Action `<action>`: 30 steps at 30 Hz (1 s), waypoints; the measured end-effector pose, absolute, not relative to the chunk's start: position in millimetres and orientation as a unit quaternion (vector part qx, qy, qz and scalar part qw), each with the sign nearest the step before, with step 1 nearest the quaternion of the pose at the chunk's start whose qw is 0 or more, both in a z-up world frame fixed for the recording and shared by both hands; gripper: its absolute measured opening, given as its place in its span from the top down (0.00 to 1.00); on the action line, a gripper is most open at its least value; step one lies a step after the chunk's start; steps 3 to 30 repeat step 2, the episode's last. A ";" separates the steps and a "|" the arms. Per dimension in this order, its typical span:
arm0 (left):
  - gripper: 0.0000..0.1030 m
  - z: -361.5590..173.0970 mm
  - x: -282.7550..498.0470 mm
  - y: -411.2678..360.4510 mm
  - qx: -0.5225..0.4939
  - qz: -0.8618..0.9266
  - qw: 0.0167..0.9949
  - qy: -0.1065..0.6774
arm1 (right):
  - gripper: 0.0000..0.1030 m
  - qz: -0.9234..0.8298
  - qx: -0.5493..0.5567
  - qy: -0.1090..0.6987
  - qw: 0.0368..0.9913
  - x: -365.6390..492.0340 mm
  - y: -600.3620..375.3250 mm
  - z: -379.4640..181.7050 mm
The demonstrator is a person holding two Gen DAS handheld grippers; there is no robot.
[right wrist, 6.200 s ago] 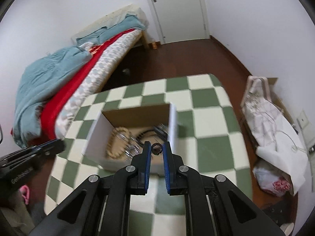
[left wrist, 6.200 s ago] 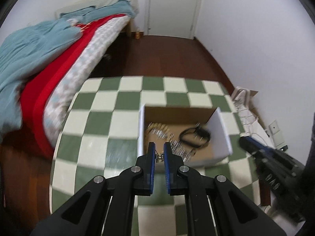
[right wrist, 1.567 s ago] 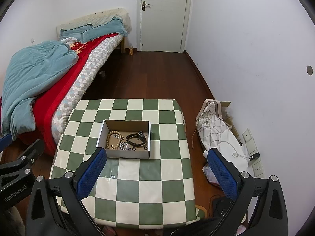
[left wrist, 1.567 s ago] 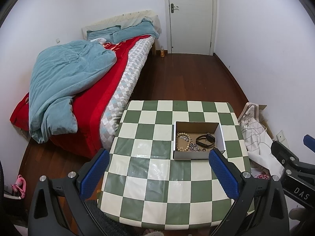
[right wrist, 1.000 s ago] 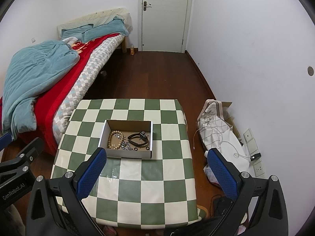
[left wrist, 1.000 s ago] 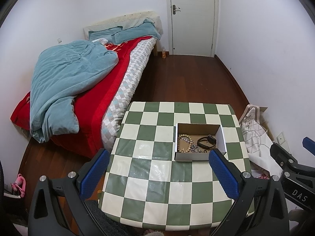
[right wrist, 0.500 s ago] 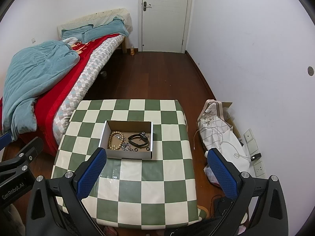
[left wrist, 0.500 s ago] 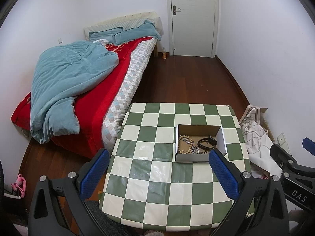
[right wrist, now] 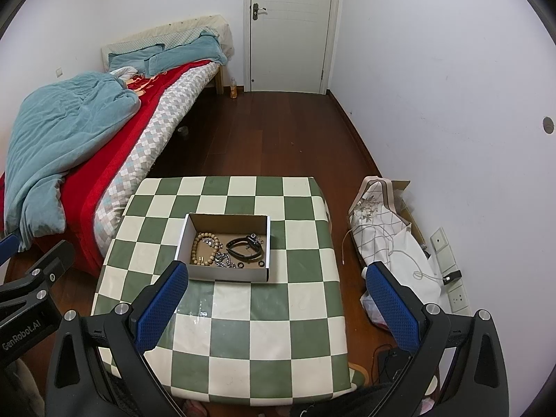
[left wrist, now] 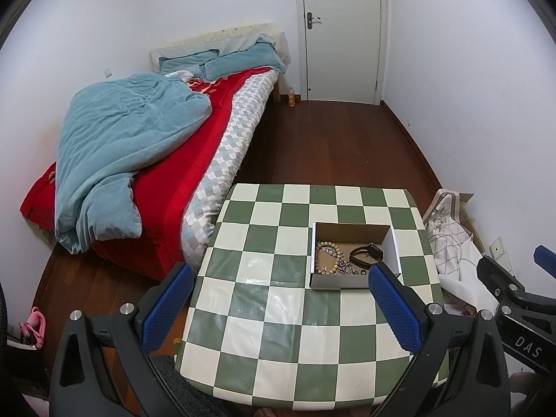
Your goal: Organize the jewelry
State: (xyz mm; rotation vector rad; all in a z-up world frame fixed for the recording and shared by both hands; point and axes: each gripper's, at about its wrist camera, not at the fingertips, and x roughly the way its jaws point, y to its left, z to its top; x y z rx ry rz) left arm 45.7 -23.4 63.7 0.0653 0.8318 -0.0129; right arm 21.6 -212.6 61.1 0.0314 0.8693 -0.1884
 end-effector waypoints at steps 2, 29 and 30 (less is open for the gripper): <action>0.00 64.2 46.8 -24.7 0.031 -0.009 0.914 0.405 | 0.00 -0.091 0.015 0.421 0.902 21.0 -211.9 61.0; 0.00 64.2 46.8 -24.7 0.031 -0.009 0.914 0.405 | 0.00 -0.091 0.015 0.421 0.902 21.0 -211.9 61.0; 0.00 64.2 46.8 -24.7 0.031 -0.009 0.914 0.405 | 0.00 -0.091 0.015 0.421 0.902 21.0 -211.9 61.0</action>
